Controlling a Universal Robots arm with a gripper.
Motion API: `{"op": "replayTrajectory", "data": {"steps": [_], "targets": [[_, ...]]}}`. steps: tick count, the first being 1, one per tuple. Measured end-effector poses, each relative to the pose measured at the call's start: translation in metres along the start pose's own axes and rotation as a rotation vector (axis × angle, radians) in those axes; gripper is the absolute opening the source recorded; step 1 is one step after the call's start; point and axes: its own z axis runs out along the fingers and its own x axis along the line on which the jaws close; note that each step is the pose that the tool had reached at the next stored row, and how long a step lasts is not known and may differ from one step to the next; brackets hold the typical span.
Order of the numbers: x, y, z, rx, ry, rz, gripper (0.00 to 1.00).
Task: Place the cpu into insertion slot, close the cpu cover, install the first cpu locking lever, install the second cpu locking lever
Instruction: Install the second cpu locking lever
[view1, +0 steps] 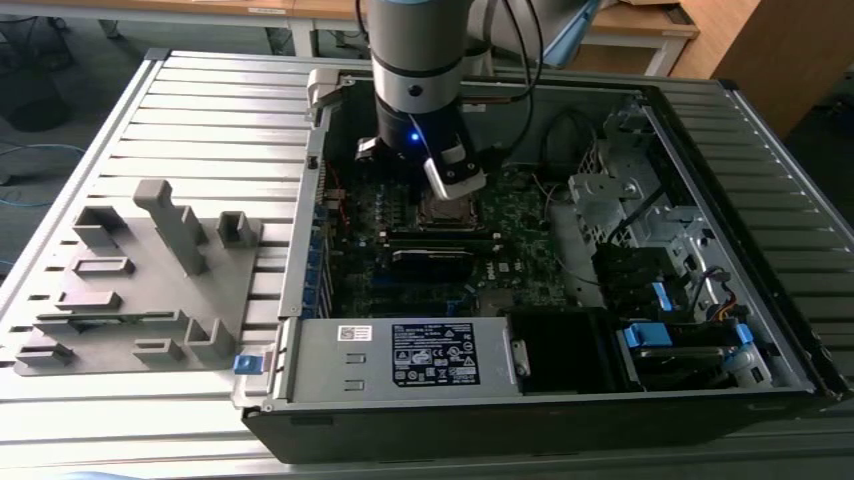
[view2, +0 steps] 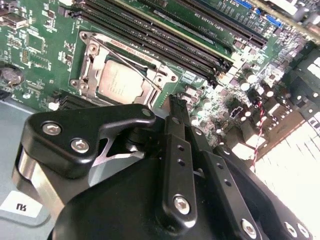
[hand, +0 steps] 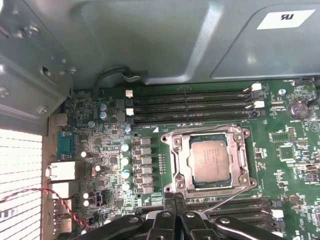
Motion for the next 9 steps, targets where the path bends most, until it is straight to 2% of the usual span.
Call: {"op": "replayTrajectory", "data": {"steps": [3,6,9], "targets": [[-0.0004,0.0009,-0.0049,0.0,-0.0001,0.001,0.11],[-0.0022,0.0012,-0.0052,0.0006,-0.001,0.005,0.11],[-0.0056,0.0014,-0.0051,0.0071,-0.0033,0.014,0.11]]}}
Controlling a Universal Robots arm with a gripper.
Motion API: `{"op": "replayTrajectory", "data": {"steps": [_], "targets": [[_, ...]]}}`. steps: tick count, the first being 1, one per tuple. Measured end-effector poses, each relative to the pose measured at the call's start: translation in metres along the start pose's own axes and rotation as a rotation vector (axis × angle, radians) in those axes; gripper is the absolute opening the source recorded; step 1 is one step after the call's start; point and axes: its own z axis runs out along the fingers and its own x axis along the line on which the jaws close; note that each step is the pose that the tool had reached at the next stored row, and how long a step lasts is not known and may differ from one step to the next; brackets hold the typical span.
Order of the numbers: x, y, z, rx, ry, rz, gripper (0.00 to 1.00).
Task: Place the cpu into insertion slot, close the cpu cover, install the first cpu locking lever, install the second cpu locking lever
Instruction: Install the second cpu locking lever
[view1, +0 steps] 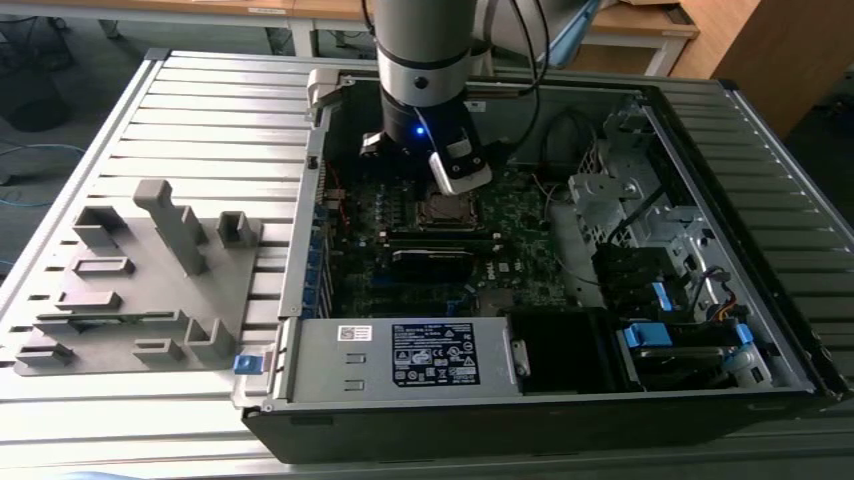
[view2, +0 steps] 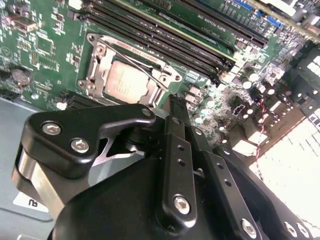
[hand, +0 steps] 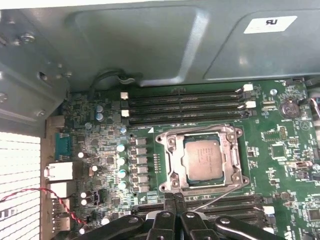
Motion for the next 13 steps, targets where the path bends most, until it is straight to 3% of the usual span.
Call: {"op": "replayTrajectory", "data": {"steps": [7,13], "targets": [[-0.0052,0.0005,0.0004,0.0365,-0.0096,0.033,0.11],[-0.0155,0.0015,0.001,0.047,-0.0132,0.048,0.11]]}}
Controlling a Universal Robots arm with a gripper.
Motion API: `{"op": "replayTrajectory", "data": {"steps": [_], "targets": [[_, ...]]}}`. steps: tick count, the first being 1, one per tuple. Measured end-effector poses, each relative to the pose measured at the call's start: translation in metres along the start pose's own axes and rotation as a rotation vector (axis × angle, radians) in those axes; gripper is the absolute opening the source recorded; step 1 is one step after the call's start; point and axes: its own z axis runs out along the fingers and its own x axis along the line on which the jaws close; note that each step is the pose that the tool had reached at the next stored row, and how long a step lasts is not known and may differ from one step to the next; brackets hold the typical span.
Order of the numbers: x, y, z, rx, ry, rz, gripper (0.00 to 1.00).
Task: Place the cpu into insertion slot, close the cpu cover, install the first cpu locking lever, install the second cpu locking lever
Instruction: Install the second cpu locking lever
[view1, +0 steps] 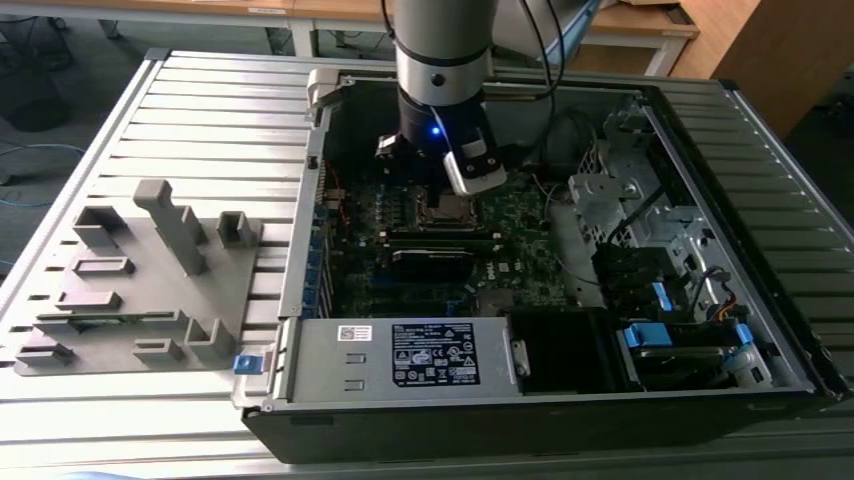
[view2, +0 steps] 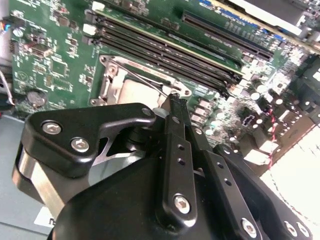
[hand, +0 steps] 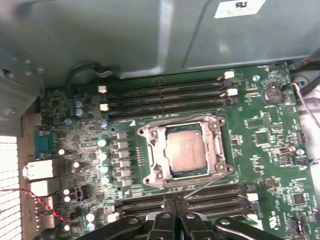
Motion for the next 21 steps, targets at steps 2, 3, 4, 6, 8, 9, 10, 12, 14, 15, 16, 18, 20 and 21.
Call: {"op": "replayTrajectory", "data": {"steps": [2,3,4,6,8,9,10,12,14,15,16,18,20,21], "targets": [[-0.0023,0.0003,0.0004,0.0013,-0.001,0.005,0.11],[-0.0028,0.0003,0.0007,0.0015,-0.0013,0.008,0.11],[-0.003,0.0003,0.0012,0.0017,-0.0016,0.01,0.11],[-0.0032,0.0002,0.0025,0.002,-0.0022,0.015,0.11],[-0.0032,0.0,0.004,0.0022,-0.0027,0.019,0.11],[-0.0032,-0.0002,0.005,0.0023,-0.0029,0.02,0.11],[-0.0031,-0.0003,0.006,0.0024,-0.0031,0.022,0.11],[-0.003,-0.0006,0.0083,0.0025,-0.0036,0.025,0.11],[-0.0029,-0.001,0.0102,0.0027,-0.0039,0.028,0.11],[-0.0029,-0.0011,0.0111,0.0028,-0.0041,0.029,0.11],[-0.0028,-0.0012,0.0121,0.0029,-0.0043,0.031,0.11],[-0.0027,-0.0016,0.0143,0.003,-0.0048,0.034,0.11],[-0.0026,-0.002,0.0166,0.0031,-0.0052,0.037,0.11],[-0.0025,-0.0022,0.0178,0.0032,-0.0054,0.039,0.11]]}}
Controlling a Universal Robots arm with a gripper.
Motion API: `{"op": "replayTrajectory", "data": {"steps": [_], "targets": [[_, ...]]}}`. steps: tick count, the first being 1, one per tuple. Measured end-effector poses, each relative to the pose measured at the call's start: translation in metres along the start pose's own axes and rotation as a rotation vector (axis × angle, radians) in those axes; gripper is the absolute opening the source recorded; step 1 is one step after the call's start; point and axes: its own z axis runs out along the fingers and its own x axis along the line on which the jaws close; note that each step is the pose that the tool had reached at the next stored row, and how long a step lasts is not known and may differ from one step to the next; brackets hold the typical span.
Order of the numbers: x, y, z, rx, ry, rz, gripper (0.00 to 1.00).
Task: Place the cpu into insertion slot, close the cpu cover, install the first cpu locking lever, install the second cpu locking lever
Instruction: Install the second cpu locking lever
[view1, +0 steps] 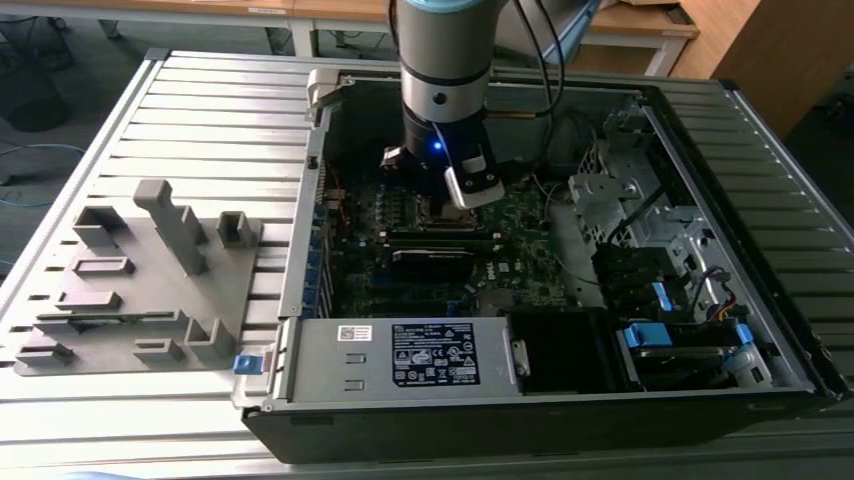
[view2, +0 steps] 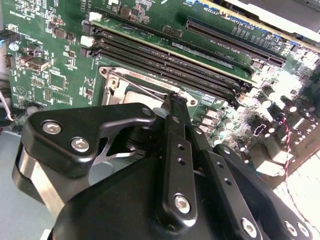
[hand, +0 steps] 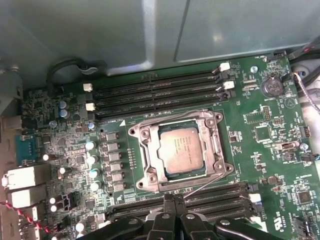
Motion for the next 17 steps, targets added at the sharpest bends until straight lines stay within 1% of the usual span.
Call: {"op": "replayTrajectory", "data": {"steps": [9,11,17], "targets": [[0.0011,-0.0029,0.011,0.0005,-0.0011,0.008,0.11],[0.0022,-0.0034,0.0119,0.0007,-0.0011,0.008,0.11],[0.0022,-0.0033,0.0121,0.0006,-0.0007,0.008,0.11]]}}
